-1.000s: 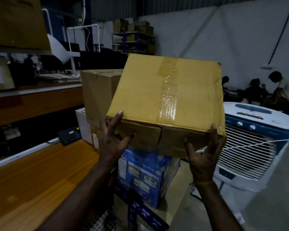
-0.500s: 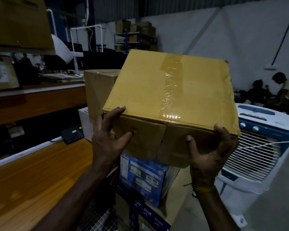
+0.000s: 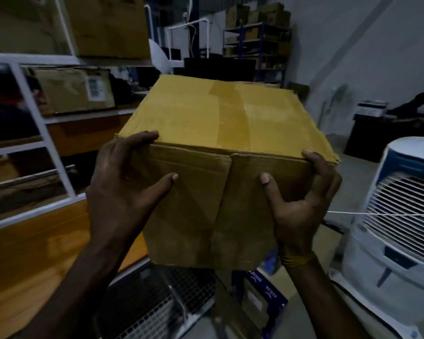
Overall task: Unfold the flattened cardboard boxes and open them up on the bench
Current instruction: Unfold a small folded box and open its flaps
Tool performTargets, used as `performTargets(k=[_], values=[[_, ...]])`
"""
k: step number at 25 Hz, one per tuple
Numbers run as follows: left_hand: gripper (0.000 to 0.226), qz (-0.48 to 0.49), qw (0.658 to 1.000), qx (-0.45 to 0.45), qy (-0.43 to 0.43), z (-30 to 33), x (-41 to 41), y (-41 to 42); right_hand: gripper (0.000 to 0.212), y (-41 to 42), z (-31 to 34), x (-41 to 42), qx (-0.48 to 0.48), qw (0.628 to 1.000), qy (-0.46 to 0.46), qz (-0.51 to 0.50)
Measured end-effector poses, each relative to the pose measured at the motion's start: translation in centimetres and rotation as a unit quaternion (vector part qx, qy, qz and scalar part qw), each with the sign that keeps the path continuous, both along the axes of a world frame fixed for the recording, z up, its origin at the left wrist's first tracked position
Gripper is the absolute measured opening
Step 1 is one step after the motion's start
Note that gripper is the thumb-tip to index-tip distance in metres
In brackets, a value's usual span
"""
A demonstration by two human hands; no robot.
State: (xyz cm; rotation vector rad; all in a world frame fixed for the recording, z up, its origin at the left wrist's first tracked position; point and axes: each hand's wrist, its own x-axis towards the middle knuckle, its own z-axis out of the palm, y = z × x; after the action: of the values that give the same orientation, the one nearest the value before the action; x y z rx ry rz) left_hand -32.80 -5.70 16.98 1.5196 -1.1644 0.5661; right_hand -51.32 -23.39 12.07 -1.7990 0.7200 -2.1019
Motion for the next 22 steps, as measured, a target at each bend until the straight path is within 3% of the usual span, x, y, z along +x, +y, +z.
performTargets(k=[6,14,19,22], values=[[0.066,0.157,0.986,0.028,0.053,-2.3,3.2,7.2,0.067,3.1,-1.2,8.4,0.035,0.987,0.046,0.148],[0.070,0.320,0.938,0.076,0.107,-4.3,9.9,14.0,0.075,6.9,-1.5,21.2,0.062,0.942,0.149,0.293],[0.080,0.402,0.901,0.130,0.098,-4.9,18.2,12.9,0.077,6.5,-0.2,29.3,0.066,0.927,0.219,0.298],[0.083,0.385,0.908,0.132,0.098,-6.9,22.5,11.6,0.087,5.8,-1.3,33.3,0.071,0.923,0.246,0.287]])
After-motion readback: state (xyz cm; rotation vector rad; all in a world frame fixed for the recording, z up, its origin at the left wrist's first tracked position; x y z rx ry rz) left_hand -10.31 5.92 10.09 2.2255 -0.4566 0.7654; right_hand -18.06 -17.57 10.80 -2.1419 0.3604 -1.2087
